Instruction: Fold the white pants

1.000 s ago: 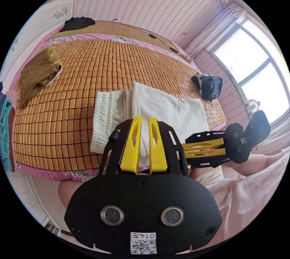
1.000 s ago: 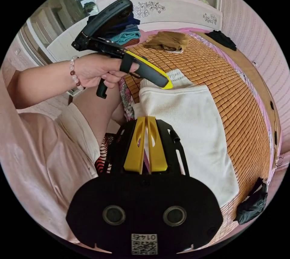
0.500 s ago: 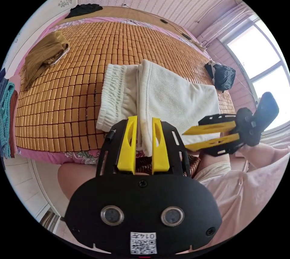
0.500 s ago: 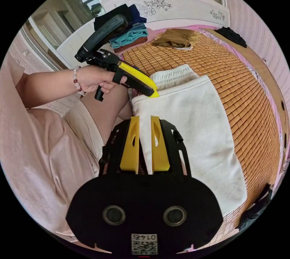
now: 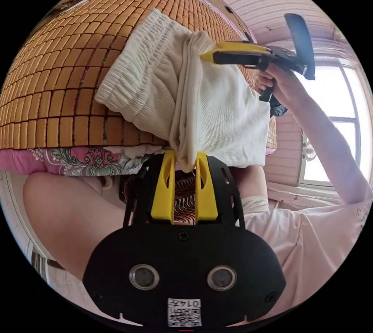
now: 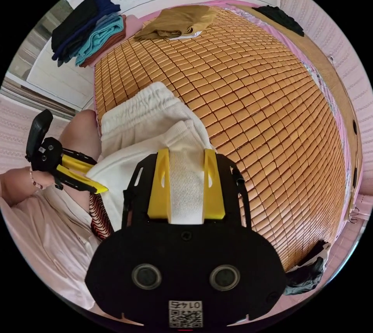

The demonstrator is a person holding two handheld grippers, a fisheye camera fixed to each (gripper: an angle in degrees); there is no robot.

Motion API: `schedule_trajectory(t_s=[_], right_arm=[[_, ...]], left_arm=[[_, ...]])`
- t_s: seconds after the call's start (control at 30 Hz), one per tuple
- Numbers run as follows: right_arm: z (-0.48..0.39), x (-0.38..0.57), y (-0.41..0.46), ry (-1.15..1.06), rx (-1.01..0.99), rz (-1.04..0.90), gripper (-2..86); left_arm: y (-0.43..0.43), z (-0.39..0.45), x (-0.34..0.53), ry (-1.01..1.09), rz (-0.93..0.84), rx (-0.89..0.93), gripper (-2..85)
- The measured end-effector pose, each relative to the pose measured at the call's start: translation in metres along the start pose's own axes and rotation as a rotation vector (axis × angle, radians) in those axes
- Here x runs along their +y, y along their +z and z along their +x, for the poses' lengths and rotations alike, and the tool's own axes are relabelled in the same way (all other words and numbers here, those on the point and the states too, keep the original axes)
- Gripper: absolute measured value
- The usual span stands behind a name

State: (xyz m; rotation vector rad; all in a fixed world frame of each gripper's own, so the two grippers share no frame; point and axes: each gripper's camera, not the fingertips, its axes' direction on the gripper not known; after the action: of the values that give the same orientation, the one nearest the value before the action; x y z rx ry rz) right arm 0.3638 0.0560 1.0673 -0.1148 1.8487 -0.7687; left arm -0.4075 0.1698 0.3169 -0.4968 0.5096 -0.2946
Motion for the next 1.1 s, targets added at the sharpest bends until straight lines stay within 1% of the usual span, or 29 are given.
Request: schedule_trajectory(t_s=[0.03, 0.1, 0.17, 0.33, 0.4, 0.43, 0.47, 0.53, 0.6, 0.67, 0.7, 0.77, 0.87, 0.97, 1.0, 1.03, 1.1], right_arm=[[0.002, 0.000, -0.002, 0.001, -0.007, 0.003, 11.0], [0.007, 0.007, -0.013, -0.013, -0.006, 0.026, 6.1], [0.008, 0.016, -0.025, -0.040, -0.013, 0.073, 4.3], [0.012, 0.030, -0.074, -0.095, -0.032, 0.180, 2.7], [0.014, 0.028, -0.122, -0.146, -0.128, 0.264, 2.7], [0.013, 0.026, -0.134, -0.154, -0.146, 0.285, 2.9], [0.009, 0.019, -0.151, -0.163, -0.153, 0.310, 3.3], [0.004, -0.003, -0.153, -0.124, -0.123, 0.290, 4.3], [0.004, -0.032, -0.114, -0.026, -0.036, 0.232, 6.4], [0.013, -0.035, -0.084, 0.088, -0.008, 0.175, 7.1], [0.017, -0.025, -0.075, 0.136, -0.031, 0.163, 7.2], [0.020, 0.008, -0.076, 0.159, -0.083, 0.211, 7.6], [0.025, 0.090, -0.078, 0.236, -0.034, 0.229, 7.3], [0.024, 0.183, -0.077, 0.363, -0.010, 0.173, 4.2], [0.019, 0.215, -0.074, 0.401, -0.018, 0.145, 1.8], [0.014, 0.230, -0.072, 0.409, -0.021, 0.132, 1.4], [-0.002, 0.272, -0.054, 0.464, 0.034, 0.048, 0.4]], left_arm=[[0.000, 0.002, 0.002, 0.008, 0.011, -0.005, 6.1], [-0.004, 0.014, 0.008, 0.063, 0.042, -0.048, 5.2], [-0.010, 0.024, 0.011, 0.091, 0.060, -0.059, 4.7], [-0.045, 0.068, 0.021, 0.250, 0.148, -0.070, 4.1], [-0.072, 0.086, 0.032, 0.303, 0.206, -0.095, 4.1], [-0.079, 0.089, 0.035, 0.312, 0.220, -0.106, 4.1], [-0.090, 0.089, 0.039, 0.304, 0.243, -0.142, 4.3], [-0.096, 0.077, 0.040, 0.251, 0.266, -0.196, 5.0], [-0.078, 0.046, 0.028, 0.126, 0.213, -0.280, 7.4], [-0.063, 0.027, 0.025, 0.043, 0.199, -0.340, 7.8], [-0.056, 0.022, 0.026, 0.029, 0.197, -0.383, 7.8], [-0.049, 0.019, 0.028, 0.007, 0.170, -0.358, 8.2], [-0.043, 0.025, 0.035, 0.001, 0.182, -0.319, 8.7], [-0.042, 0.037, 0.038, 0.008, 0.202, -0.283, 8.8], [-0.042, 0.044, 0.039, 0.018, 0.212, -0.295, 8.7], [-0.041, 0.048, 0.040, 0.029, 0.217, -0.306, 8.7], [-0.039, 0.071, 0.040, 0.091, 0.230, -0.391, 8.4]])
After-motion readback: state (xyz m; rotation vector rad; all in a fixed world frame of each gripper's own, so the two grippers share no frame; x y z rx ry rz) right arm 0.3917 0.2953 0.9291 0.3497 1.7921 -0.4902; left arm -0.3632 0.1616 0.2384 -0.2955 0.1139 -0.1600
